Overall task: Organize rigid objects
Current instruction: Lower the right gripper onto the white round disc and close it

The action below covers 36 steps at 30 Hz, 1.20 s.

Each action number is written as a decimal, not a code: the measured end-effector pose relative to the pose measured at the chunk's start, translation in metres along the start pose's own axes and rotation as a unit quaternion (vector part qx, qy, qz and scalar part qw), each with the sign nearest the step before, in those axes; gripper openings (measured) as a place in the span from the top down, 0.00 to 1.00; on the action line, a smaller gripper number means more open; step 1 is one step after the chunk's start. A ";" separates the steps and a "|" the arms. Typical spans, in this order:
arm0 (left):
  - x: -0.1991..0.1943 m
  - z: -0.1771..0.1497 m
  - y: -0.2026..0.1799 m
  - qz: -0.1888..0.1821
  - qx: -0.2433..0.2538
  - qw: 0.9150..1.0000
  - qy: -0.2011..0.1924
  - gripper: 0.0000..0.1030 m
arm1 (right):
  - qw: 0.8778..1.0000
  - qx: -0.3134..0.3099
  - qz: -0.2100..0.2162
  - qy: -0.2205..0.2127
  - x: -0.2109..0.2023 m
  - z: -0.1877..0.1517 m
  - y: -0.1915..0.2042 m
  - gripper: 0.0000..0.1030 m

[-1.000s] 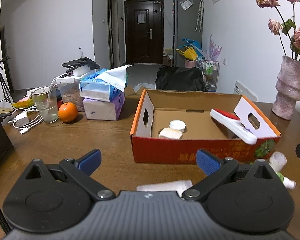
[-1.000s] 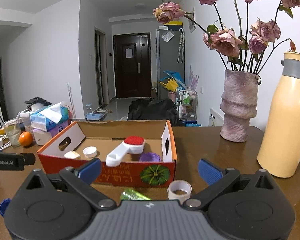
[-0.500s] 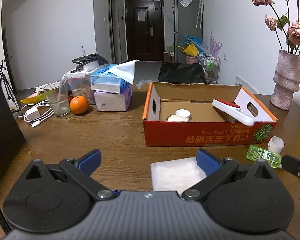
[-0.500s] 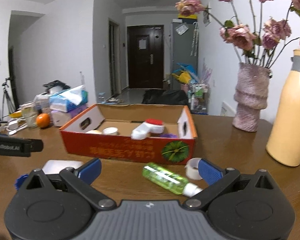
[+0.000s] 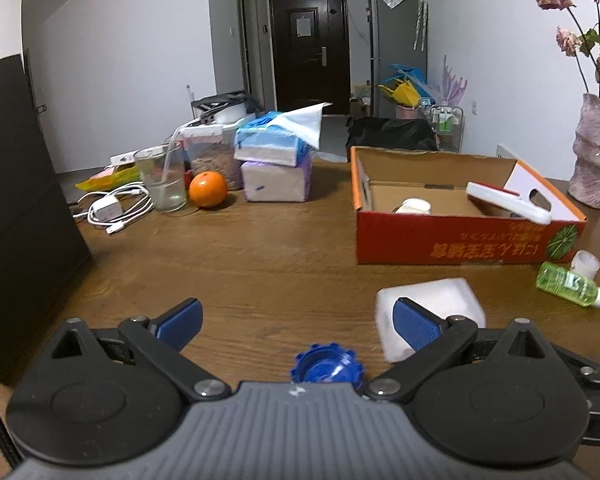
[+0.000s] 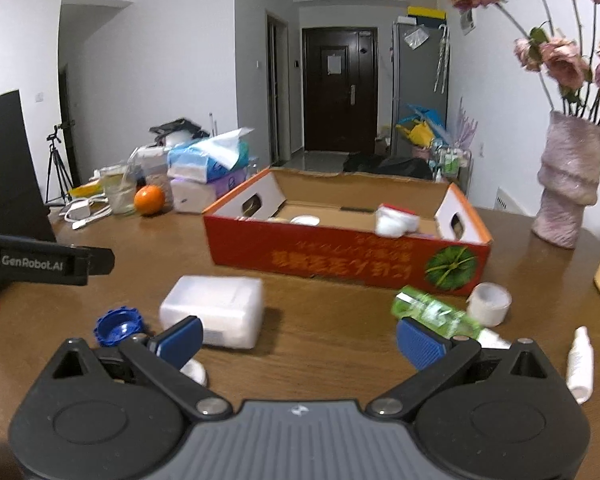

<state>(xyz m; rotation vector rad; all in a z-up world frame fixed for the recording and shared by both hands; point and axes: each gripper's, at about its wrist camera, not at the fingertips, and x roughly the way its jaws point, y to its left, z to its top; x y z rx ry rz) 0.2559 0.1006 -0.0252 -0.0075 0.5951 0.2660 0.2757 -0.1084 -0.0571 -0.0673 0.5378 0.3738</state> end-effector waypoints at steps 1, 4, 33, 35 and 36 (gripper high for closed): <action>0.000 -0.002 0.003 0.000 0.000 1.000 0.001 0.00 | 1.000 -0.003 -0.003 0.003 0.002 -0.002 0.005 0.00; 0.002 -0.007 0.013 0.003 -0.003 1.000 0.005 0.00 | 1.000 -0.012 -0.011 0.008 0.009 -0.006 0.018 0.00; 0.028 -0.032 0.044 -0.009 -0.017 0.999 0.035 0.00 | 0.995 -0.038 0.057 0.071 0.057 -0.029 0.069 0.63; 0.030 -0.032 0.044 -0.009 -0.017 0.999 0.037 0.00 | 0.995 -0.036 0.059 0.068 0.056 -0.030 0.068 0.63; 0.030 -0.032 0.043 -0.008 -0.017 0.999 0.038 0.00 | 0.995 -0.035 0.060 0.066 0.056 -0.030 0.068 0.63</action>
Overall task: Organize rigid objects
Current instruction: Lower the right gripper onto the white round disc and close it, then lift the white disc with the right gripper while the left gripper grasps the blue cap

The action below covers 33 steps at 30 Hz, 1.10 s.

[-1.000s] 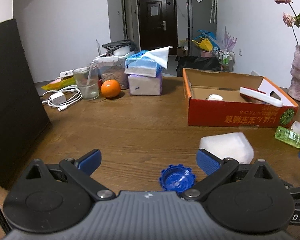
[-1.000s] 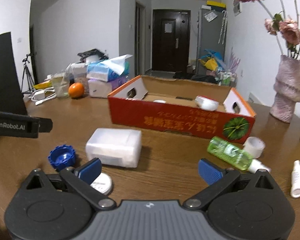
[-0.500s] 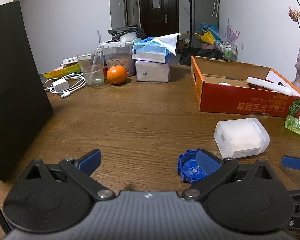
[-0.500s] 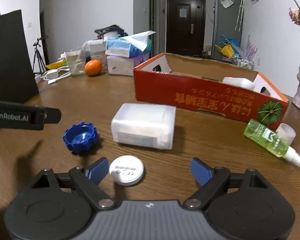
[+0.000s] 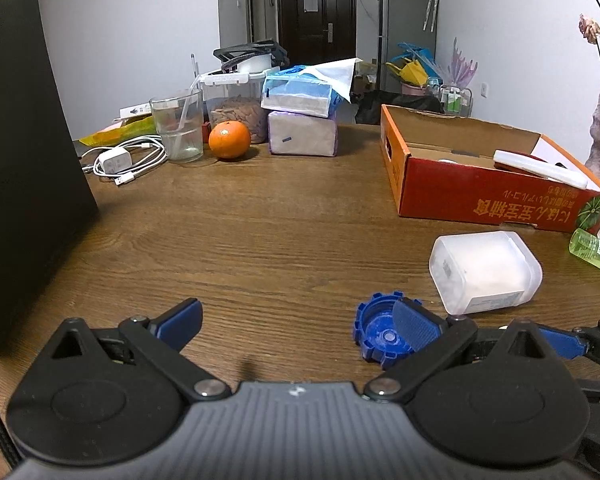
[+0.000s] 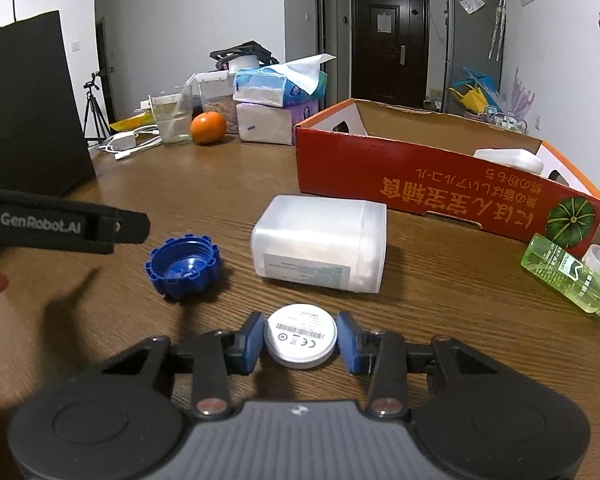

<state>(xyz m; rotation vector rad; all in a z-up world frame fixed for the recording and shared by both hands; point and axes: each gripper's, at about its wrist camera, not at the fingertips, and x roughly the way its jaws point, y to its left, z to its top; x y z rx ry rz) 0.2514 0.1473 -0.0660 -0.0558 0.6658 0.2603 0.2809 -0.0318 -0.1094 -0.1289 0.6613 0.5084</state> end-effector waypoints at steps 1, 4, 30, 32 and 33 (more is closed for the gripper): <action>0.001 0.000 0.000 0.001 0.000 1.000 0.001 0.00 | 1.000 0.002 0.000 -0.002 0.000 -0.001 0.000 0.63; 0.002 0.000 0.000 0.001 -0.002 1.000 0.002 0.00 | 1.000 0.007 0.003 -0.005 -0.001 -0.001 -0.003 0.63; 0.029 -0.007 -0.040 -0.009 0.024 0.999 0.033 0.00 | 0.997 0.042 -0.024 -0.060 -0.027 0.003 -0.054 0.63; 0.030 -0.008 -0.043 -0.008 0.028 0.999 0.032 0.00 | 0.997 0.045 -0.028 -0.063 -0.029 0.003 -0.061 0.63; 0.031 -0.008 -0.044 -0.008 0.029 0.999 0.032 0.00 | 0.996 0.047 -0.029 -0.064 -0.030 0.002 -0.063 0.63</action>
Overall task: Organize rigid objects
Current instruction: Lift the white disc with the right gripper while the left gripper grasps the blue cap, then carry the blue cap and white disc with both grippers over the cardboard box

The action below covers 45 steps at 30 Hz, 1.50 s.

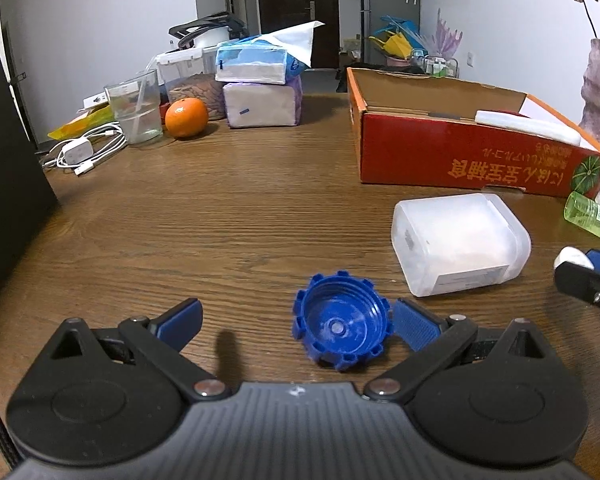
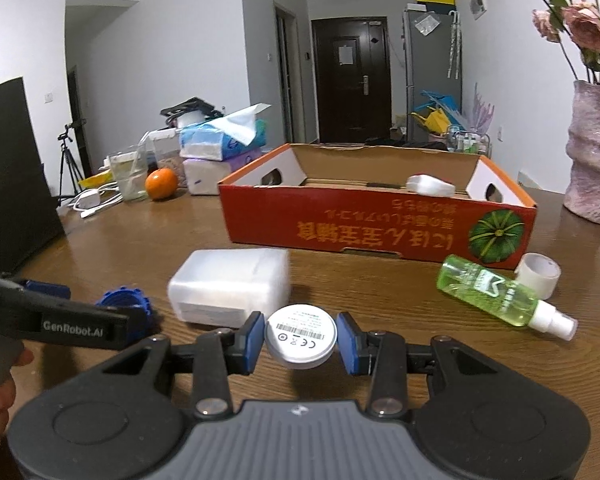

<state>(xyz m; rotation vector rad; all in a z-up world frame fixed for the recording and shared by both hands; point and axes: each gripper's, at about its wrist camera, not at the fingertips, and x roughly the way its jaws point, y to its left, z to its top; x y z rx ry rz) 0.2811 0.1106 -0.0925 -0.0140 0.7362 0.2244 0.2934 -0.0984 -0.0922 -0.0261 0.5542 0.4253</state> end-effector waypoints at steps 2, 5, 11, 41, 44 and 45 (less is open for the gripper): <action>0.001 0.000 -0.001 -0.003 0.000 1.000 0.000 0.00 | 1.000 0.003 -0.003 -0.002 -0.001 0.000 -0.006 0.63; 0.001 -0.001 -0.003 -0.006 0.000 1.000 -0.002 0.00 | 1.000 0.006 -0.008 -0.005 -0.003 0.001 -0.014 0.63; -0.003 -0.001 -0.002 -0.022 -0.013 1.000 -0.013 0.00 | 1.000 0.014 -0.017 -0.010 -0.007 0.001 -0.026 0.63; -0.014 -0.009 -0.019 -0.058 0.014 0.998 -0.026 0.46 | 0.999 0.016 -0.021 -0.025 -0.015 0.001 -0.030 0.63; -0.021 -0.009 -0.021 -0.060 0.013 0.997 -0.037 0.46 | 0.999 0.016 -0.022 -0.029 -0.017 0.001 -0.031 0.63; -0.024 -0.009 -0.021 -0.061 0.013 0.997 -0.041 0.46 | 0.999 0.017 -0.022 -0.031 -0.018 0.001 -0.031 0.63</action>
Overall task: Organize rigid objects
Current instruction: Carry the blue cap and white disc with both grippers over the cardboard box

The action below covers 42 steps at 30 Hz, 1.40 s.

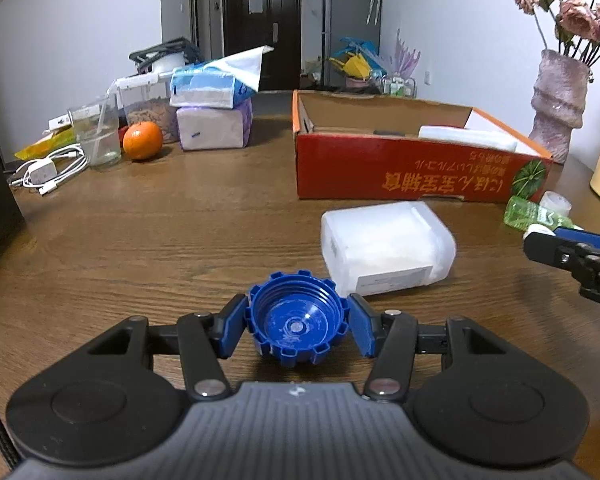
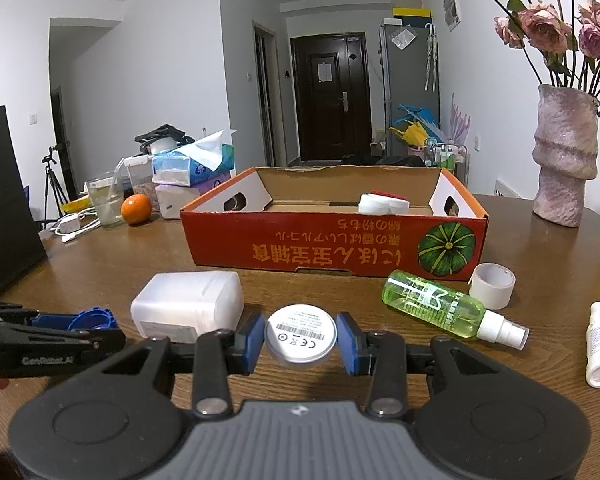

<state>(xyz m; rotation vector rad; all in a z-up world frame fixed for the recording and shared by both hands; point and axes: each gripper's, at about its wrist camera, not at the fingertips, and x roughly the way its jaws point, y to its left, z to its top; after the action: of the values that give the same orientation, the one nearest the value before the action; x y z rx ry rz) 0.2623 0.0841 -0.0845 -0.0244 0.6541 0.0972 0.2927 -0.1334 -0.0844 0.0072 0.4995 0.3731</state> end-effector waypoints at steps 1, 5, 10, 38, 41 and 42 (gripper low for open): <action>-0.002 0.000 -0.001 -0.001 0.000 1.000 -0.004 0.46 | 1.000 0.001 0.000 -0.002 -0.001 0.000 -0.001 0.63; -0.010 0.003 -0.007 -0.008 -0.001 1.000 -0.015 0.46 | 1.000 0.002 -0.003 -0.007 -0.003 0.002 -0.002 0.63; -0.017 0.006 -0.015 -0.014 0.001 1.000 -0.025 0.47 | 1.000 0.005 -0.006 -0.017 -0.008 0.006 -0.005 0.63; -0.025 0.073 -0.056 -0.039 -0.014 0.995 -0.091 0.46 | 0.997 -0.002 -0.014 -0.078 -0.021 0.046 -0.021 0.63; -0.021 0.081 -0.058 -0.040 -0.019 0.994 -0.096 0.46 | 0.997 -0.002 -0.015 -0.082 -0.017 0.052 -0.021 0.63; -0.020 0.083 -0.059 -0.040 -0.022 0.994 -0.097 0.46 | 0.996 -0.002 -0.015 -0.083 -0.016 0.053 -0.021 0.63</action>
<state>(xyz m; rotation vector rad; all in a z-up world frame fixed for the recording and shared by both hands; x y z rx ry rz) 0.3029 0.0286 -0.0068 -0.0823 0.4563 0.0368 0.3121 -0.1544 -0.0325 0.0262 0.3349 0.3405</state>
